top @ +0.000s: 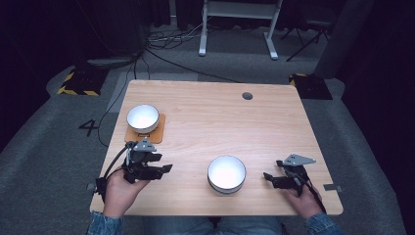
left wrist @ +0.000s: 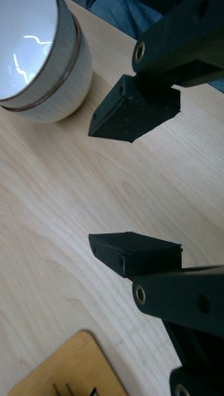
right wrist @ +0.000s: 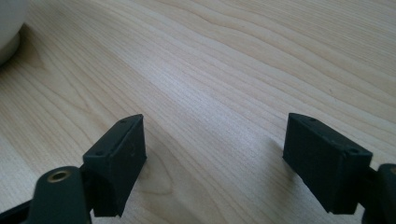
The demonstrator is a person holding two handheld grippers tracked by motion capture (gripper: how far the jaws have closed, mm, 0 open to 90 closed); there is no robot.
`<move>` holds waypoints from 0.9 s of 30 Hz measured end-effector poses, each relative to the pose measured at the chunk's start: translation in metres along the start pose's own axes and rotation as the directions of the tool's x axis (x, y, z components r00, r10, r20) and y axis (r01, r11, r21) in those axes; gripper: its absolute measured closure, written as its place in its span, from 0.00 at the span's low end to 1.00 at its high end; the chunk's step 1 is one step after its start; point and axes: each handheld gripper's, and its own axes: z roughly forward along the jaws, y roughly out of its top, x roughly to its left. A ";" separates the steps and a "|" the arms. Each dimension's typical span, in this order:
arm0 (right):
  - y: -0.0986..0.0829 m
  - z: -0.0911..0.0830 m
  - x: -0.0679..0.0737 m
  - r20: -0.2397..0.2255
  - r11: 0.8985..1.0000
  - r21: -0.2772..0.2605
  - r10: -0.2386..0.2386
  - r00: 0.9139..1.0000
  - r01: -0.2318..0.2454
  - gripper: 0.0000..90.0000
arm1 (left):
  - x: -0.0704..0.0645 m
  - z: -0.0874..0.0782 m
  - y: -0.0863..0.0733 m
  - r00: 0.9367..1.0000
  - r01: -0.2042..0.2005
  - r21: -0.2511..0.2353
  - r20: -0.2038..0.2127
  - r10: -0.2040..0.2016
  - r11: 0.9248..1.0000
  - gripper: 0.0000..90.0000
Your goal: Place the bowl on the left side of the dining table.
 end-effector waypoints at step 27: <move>0.000 0.000 0.000 -0.001 1.000 0.000 -0.001 1.000 0.001 0.23 | -0.003 0.065 -0.032 0.999 -0.046 0.253 -0.007 0.049 0.966 0.42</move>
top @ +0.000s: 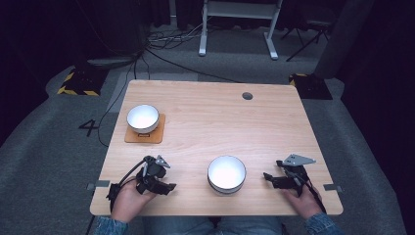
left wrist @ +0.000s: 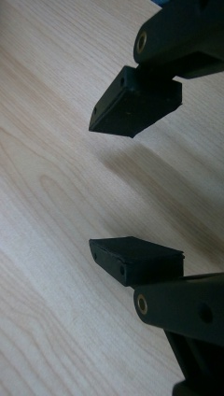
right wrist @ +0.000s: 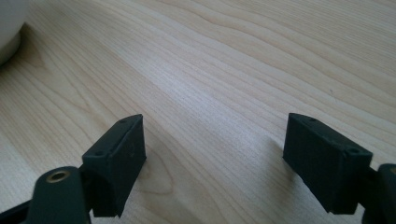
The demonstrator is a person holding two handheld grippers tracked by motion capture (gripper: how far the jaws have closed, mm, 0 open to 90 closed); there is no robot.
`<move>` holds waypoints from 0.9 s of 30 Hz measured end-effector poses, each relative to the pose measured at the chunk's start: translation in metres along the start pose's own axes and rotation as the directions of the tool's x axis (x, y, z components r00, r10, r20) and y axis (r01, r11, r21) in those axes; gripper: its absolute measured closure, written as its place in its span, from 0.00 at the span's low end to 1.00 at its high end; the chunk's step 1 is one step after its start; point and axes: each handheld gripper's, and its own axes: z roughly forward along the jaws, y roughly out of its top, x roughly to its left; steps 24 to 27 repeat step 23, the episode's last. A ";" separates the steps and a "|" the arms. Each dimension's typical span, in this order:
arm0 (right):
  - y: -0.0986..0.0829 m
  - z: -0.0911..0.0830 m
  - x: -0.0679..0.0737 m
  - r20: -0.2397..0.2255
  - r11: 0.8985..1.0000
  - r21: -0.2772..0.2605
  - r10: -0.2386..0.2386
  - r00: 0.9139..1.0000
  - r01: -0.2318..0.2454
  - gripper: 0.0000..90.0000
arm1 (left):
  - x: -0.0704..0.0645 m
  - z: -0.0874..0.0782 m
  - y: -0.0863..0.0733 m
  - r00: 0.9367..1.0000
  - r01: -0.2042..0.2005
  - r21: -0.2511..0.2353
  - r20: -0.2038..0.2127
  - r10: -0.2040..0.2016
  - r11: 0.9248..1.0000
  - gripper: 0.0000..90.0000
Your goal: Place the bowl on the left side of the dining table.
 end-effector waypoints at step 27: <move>0.000 0.000 0.000 -0.004 1.000 -0.002 -0.007 1.000 0.007 0.23 | 0.002 0.027 -0.017 0.987 -0.161 -0.222 -0.020 0.160 0.962 0.00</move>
